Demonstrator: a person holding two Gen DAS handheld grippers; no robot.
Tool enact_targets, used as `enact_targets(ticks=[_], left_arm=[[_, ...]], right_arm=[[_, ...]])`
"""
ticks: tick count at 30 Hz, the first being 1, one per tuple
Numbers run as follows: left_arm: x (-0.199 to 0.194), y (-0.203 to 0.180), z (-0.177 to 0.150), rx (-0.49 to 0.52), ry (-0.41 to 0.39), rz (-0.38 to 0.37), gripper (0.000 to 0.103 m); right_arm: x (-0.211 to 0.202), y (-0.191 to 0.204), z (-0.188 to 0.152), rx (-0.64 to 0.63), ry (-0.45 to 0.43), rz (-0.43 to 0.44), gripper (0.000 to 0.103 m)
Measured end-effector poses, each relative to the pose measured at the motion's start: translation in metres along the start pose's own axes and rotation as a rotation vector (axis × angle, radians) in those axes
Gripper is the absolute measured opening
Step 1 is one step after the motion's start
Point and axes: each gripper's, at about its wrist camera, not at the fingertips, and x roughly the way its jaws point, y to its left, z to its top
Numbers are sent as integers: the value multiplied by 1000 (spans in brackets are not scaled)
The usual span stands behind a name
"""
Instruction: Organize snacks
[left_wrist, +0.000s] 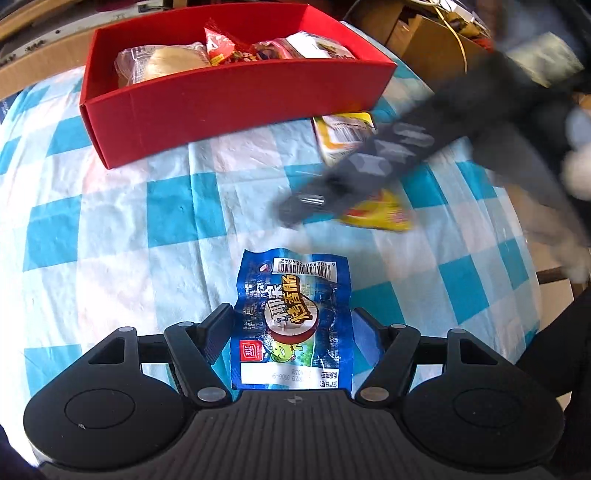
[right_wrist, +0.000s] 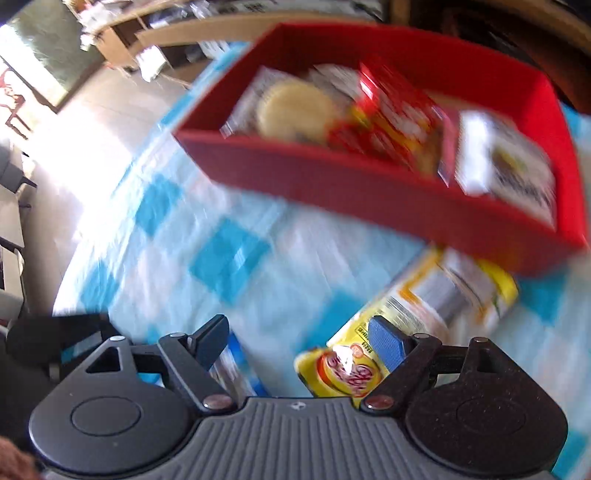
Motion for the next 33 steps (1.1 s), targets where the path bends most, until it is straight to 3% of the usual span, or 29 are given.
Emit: enact_targets(ticks=[6,9,14,15,16,17,23,24,25,27,33], left_arm=[[-1,-2,5,-19,-2,23,75],[1,-5,7,-21,-14,56,75],[10,-14,4,-7,-36,101,75],[10,-15,3,6,-37,107,76],[9,-16,2,18,-37,112,77],[9,-16,1,24,-39,110,78],[10,-16,2,23,-29,103,77],[10,-16,2,26,-27,107,75],[10,-17,2,27,-25,111,75],[9,-17,2,19,-25,111,74],[2,-19,2,19,-40,122,73]], right_arm=[[-29,-36,-26,187,-101,-192,90],[-16,-46,-27,260,-93,-198,90],[10,-28,-20,214,-78,-271,90],[17,-28,-20,214,-58,-269,92],[20,-26,-20,201,-55,-282,103],[24,-25,-21,194,-43,-289,103],[21,-23,-34,144,-41,-264,103],[19,-21,-37,136,-47,-258,101],[16,-19,-39,130,-54,-248,90],[10,-14,-42,121,-64,-239,80],[-7,-10,-55,132,-94,-195,72]])
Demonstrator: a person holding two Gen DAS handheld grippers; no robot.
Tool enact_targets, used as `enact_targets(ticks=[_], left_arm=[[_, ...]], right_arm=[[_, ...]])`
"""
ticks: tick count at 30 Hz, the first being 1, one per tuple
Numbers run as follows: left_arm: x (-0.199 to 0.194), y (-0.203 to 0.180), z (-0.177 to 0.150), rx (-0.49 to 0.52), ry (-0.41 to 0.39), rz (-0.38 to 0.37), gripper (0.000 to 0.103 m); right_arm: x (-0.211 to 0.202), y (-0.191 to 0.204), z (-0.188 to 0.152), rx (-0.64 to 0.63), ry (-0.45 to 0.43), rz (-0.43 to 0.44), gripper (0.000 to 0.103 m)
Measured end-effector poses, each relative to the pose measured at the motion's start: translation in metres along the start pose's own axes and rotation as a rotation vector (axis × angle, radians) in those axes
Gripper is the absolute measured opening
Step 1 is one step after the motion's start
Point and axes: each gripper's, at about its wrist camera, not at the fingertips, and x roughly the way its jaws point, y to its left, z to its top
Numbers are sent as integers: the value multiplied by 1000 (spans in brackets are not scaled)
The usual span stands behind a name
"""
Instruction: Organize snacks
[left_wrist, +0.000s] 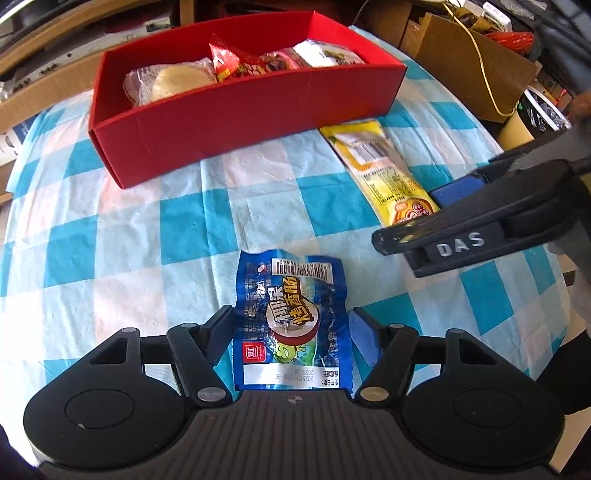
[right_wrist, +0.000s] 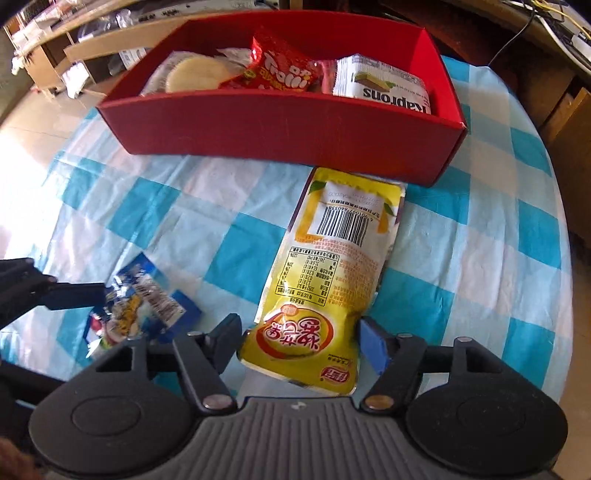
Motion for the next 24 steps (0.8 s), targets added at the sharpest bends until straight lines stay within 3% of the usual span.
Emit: enact_targets(ticks=[7,18,21,23,24], left_arm=[[-11,5,1,-32,-26,2,73],[4,5,-1,-43,9,-11,74],[4,6,0,-49,5,-21,74],[5,5,-1,-48,1,-20,74],[5,4,0,-46,-1,-17,74]], right_arm=[[-16,1,-13,6,-15,24,61],[8,-4,9,51,-1,8,72],[10,-15,15,119,4,68,83],[16,-19,18,150,41,83,103],[20,-19,19,144,50,76,103]])
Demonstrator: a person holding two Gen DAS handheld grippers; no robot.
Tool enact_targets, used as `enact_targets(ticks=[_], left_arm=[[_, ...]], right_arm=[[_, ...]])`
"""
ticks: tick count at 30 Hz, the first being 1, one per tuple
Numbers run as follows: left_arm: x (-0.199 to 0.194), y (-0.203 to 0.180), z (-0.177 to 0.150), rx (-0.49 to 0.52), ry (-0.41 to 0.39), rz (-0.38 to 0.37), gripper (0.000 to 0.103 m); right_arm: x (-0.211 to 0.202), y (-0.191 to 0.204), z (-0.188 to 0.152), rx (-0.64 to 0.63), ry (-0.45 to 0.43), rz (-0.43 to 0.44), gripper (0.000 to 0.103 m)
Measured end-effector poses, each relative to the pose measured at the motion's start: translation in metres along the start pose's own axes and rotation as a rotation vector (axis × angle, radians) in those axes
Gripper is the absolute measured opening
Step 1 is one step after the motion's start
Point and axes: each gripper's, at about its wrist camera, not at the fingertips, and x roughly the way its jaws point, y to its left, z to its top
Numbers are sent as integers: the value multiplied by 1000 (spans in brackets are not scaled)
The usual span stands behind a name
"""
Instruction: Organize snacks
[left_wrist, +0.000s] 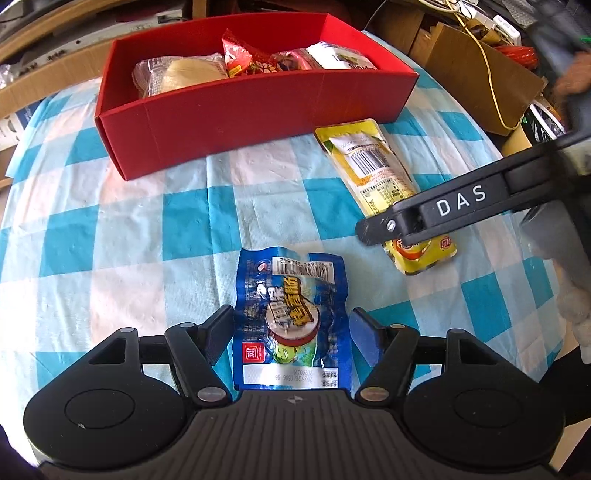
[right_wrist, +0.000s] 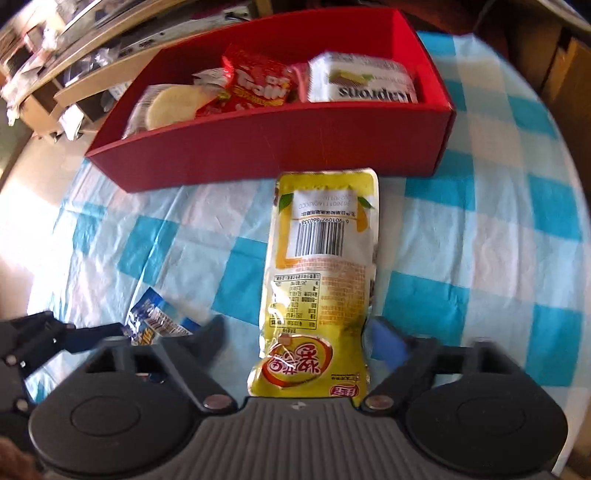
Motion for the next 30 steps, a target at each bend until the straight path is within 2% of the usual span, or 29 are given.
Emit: enact_targets(ticks=[5,7,10,11,13,15,20,23,30], left_arm=[[4,-6,2,27,4,16,81],[5,-9,1,41,5,22,83],[5,-9,1,44,7,24,82],[5,-8,2,42,8,28,78],[4,-9,2,46,0,47,74],[4,-10,2,43,-4,45,74],[1,-9,2,24,-13,46,74],[-4,-4,3,-2,-31,46,74],[-26,2,14,-44,-105,21,74]], right_arm=[[9,13,11,-66,-20,-113,103],[14,15,13,-106,-63,-166,103],[11,12,13,-98,-81,-135,103],[9,12,11,-95,-98,-130,102],[7,15,5,-118,-119,-154,94],[2,20,2,-151,-127,-143,78],[-3,23,0,-171,-109,-95,66],[-14,19,-3,-146,-114,-57,64],[-40,18,-4,-123,-181,-28,63]])
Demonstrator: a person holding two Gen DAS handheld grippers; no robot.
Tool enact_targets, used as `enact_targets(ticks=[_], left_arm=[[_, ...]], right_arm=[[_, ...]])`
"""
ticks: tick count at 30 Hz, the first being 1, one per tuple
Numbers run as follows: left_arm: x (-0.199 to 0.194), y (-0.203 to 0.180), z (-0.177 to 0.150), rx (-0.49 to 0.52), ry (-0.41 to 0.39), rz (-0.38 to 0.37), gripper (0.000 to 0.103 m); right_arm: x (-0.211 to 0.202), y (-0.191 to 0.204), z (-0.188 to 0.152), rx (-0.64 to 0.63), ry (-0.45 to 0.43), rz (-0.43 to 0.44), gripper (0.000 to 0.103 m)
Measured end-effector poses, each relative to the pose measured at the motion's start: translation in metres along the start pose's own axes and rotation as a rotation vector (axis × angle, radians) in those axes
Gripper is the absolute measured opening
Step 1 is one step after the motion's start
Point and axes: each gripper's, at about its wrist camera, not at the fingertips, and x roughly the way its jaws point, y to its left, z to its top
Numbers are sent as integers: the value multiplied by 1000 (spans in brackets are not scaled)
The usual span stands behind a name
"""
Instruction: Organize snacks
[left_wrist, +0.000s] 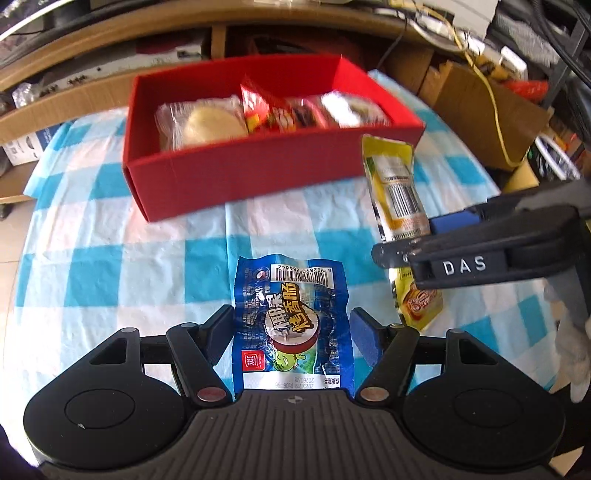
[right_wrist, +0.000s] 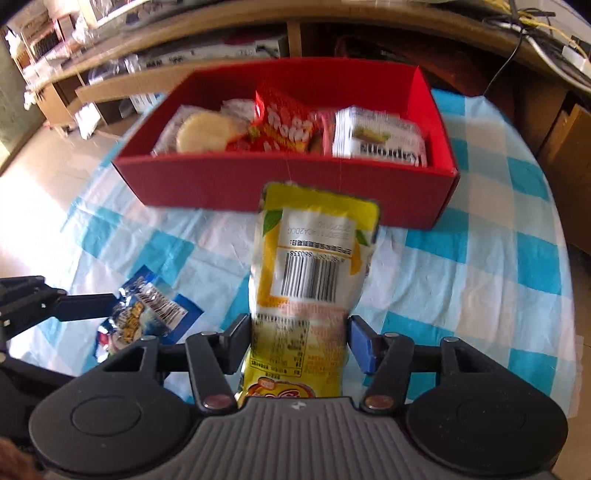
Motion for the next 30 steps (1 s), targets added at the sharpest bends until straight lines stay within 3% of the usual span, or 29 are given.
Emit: enact_targets(ticks=[3,4,7,12,13,14,15,21,25,30], left_arm=[[-8,1,7,-15,-31,-10,74],[-8,1,10,-19,-38,-8,74],[-8,2,17,-28,-51,-4,74],[-3,4,17,-33,-39,-2,74],[-2,4,16,-31,-34,-3,74],[-1,5,15,-31,-28,-6,74],[0,5,14,-30,-20,-9,74],[7,9,6,-27,17,-18,74],[9,10,3,-31,31,-20,74],[8,10,2,-31,36,-24,74]], right_arm=[[-7,-3,7,19,-28,16,54],[-9,-4,10,31,-34,26,39],[-10,-8,16,47,-42,33,36],[3,-22,11,108,52,86,39],[5,-23,7,109,65,78,46],[8,-22,4,100,80,63,61],[12,-21,1,96,88,42,67],[32,-5,-13,30,136,33,88],[39,-11,-9,-1,100,-47,87],[27,-13,-14,23,108,-17,62]])
